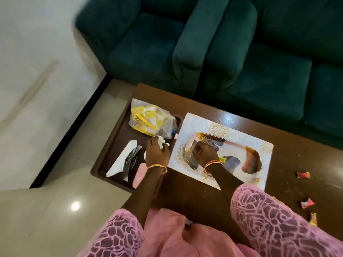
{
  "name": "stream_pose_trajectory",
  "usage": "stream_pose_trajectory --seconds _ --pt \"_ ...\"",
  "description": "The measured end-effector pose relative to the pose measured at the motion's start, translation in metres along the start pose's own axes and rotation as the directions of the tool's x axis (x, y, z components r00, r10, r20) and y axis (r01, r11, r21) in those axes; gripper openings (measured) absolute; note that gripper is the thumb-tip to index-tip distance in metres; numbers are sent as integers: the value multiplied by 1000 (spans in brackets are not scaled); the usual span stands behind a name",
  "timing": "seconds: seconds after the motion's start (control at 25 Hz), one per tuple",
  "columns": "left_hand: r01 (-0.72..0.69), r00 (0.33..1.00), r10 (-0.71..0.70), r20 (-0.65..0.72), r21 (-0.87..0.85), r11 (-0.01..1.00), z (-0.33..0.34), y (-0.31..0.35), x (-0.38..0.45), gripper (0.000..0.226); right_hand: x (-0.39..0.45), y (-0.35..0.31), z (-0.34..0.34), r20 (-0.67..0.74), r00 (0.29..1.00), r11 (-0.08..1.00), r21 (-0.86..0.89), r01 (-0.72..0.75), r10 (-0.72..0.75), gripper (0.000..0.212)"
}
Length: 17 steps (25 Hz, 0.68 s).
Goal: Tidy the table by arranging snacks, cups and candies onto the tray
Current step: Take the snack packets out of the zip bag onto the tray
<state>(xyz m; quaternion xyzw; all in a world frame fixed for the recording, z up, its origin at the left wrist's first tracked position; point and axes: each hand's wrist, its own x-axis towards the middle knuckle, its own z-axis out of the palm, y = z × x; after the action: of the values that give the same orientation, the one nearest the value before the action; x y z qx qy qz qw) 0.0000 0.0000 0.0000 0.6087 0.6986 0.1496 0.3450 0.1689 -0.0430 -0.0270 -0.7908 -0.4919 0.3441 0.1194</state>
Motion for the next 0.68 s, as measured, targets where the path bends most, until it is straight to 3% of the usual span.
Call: stream_pose_trajectory --seconds 0.12,0.24,0.36,0.44,0.6,0.68 --pt "152 988 -153 2 -109 982 -19 -23 70 31 59 -43 17 0 999 992 119 -49 50 15" --pt "251 968 -243 67 -154 956 -25 -42 129 33 117 -83 34 -52 996 985 157 -64 73 31" --pt "340 936 -309 171 -198 919 -20 -51 164 44 154 -98 55 -24 994 994 35 -107 108 46" --pt "424 891 -365 271 -208 881 -15 -54 179 55 165 -98 63 -52 985 985 -40 -168 165 37" --pt "487 840 -397 369 -193 852 -4 -55 188 63 157 -84 59 -179 906 919 174 -354 383 25" --pt "494 834 -413 366 -162 855 -1 -54 190 67 152 -85 57 -257 862 892 246 -379 437 24"
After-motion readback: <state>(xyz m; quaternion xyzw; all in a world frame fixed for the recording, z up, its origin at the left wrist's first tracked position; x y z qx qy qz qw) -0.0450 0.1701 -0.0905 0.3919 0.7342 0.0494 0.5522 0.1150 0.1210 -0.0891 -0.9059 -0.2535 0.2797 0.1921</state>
